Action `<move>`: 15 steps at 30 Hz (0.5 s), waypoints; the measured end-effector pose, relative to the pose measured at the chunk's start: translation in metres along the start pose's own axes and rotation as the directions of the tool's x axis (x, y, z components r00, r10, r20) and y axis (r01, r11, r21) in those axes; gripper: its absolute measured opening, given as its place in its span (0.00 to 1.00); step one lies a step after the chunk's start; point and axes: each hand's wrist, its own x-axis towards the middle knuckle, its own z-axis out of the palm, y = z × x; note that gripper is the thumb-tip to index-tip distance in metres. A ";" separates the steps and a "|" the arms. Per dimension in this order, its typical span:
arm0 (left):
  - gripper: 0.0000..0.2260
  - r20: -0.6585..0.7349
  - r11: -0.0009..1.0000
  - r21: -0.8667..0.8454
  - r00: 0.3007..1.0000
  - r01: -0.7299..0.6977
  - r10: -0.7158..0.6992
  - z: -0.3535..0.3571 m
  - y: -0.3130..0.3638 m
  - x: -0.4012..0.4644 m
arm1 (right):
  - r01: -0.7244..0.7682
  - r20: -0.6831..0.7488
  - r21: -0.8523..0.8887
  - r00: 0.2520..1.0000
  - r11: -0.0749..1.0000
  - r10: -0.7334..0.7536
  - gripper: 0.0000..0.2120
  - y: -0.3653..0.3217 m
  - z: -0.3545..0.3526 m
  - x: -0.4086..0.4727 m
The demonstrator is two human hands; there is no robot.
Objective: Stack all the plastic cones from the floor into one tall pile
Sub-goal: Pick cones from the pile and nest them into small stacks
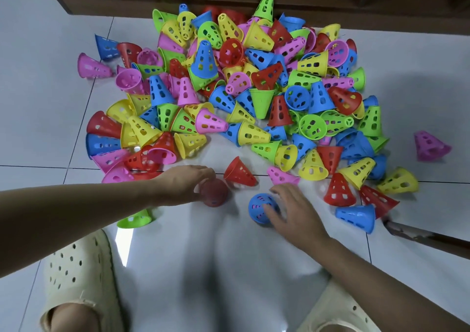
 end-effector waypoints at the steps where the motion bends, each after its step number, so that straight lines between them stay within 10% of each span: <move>1: 0.23 -0.001 1.000 -0.004 1.000 -0.006 0.006 0.001 0.003 0.001 | -0.010 -0.070 -0.020 0.997 1.000 0.008 0.16 0.003 -0.002 0.007; 15: 0.21 0.100 0.666 0.619 0.883 -0.415 0.458 -0.033 0.003 0.030 | -0.207 0.156 -0.549 0.927 0.810 0.342 0.27 0.034 -0.008 0.043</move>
